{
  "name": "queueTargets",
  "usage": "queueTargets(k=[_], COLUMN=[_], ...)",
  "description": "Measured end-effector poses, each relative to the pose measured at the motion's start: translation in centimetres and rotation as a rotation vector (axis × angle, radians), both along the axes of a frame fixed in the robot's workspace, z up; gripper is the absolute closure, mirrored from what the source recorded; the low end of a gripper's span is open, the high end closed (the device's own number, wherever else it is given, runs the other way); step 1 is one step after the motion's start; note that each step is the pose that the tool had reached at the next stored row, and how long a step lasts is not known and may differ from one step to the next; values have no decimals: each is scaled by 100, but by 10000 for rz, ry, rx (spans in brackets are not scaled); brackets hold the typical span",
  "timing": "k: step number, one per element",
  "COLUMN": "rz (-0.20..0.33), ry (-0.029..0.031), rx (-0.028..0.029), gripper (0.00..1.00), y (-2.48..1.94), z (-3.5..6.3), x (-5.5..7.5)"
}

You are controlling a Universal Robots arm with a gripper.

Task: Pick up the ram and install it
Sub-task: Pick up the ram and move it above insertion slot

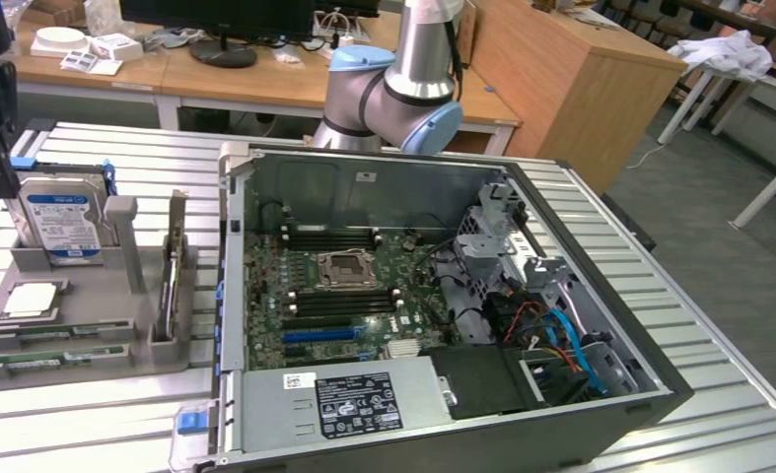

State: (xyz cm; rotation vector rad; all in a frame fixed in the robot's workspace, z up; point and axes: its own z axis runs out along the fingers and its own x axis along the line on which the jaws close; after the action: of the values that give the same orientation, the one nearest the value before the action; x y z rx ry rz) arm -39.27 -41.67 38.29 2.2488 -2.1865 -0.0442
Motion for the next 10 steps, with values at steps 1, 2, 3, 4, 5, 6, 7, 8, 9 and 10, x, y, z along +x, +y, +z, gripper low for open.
queueTargets(k=[1, 2, 3, 4, 5, 6, 7, 8, 9, 10], rz=[0, 0, 1, 0, 0, 0, 1, 0, 0, 0], ry=[0, 0, 1, 2, 2, 0, 0, 0, 0, 0], rx=[0, -1, -1, -1, -1, 0, 0, 0, 0, -1], gripper=[89, 89, 89, 89, 89, 89, 89, 89, 89, 89], y=[0, 0, 0, 0, 0, 0, 0, 0, 0, 0], z=[-4, -7, -10, -11, -13, -15, -16, -16, -17, -17], x=[0, 0, 0, 0, 0, 0, 0, 0, 0, 0])
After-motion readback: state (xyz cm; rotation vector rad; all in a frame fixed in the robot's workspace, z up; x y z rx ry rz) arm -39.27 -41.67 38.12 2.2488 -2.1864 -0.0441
